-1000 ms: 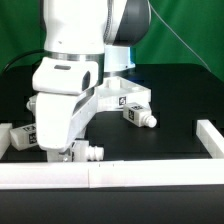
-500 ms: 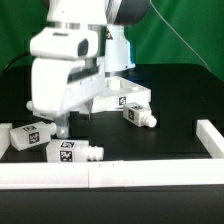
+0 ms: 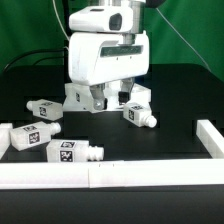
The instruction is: Assemble one leg
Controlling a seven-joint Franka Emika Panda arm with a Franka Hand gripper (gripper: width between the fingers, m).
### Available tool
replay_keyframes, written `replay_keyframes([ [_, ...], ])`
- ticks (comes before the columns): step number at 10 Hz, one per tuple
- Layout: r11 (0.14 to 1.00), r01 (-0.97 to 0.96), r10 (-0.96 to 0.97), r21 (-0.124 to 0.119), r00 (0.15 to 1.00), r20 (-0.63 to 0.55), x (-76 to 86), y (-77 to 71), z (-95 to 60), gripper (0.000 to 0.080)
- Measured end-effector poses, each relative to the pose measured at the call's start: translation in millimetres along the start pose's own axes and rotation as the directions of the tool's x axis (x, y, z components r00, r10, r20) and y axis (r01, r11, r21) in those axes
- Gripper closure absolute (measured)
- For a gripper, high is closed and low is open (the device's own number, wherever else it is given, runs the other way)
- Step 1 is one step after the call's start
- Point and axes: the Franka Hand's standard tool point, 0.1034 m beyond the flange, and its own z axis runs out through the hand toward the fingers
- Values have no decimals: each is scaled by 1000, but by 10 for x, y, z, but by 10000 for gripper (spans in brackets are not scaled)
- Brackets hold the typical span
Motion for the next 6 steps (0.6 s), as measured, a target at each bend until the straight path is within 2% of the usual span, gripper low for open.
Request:
replay_keyframes([
  [2,1000,-17,17,4,1000,1,18,-41,7,151],
  [4,974,-224,223,41,974,31,92,-492,34,151],
  [5,961,-270,267,56,962,54,128,-658,57,151],
  [6,958,-279,275,63,960,54,159,-727,88,151],
])
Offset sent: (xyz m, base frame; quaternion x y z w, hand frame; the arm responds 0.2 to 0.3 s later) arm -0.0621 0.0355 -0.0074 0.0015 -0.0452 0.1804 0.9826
